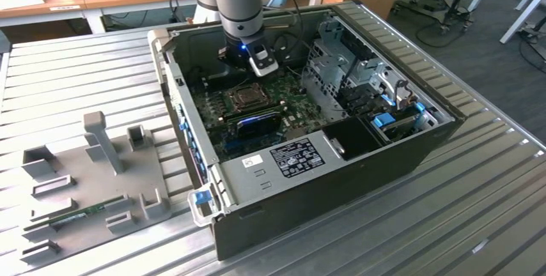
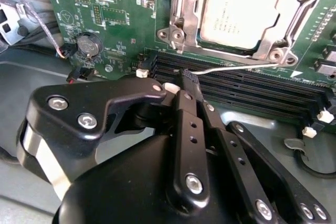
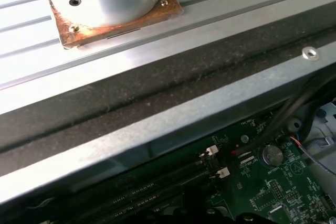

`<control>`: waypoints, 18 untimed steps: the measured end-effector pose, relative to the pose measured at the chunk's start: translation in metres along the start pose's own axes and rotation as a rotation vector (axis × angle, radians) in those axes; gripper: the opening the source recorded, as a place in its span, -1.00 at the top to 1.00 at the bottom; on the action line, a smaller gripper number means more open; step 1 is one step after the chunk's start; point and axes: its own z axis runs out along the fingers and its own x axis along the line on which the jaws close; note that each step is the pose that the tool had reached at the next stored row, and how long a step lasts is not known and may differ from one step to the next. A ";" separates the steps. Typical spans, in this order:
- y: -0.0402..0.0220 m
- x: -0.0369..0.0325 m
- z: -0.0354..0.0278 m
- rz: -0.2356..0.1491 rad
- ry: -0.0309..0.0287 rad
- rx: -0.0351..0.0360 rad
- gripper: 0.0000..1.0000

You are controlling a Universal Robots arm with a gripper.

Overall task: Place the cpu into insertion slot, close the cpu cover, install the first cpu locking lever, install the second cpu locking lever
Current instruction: 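Install the first cpu locking lever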

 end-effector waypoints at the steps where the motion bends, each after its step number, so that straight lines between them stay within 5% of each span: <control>1: -0.0002 0.0004 0.0000 0.000 -0.0001 -0.0013 0.80; 18: -0.0076 -0.0016 0.0001 0.002 -0.0020 -0.0045 0.80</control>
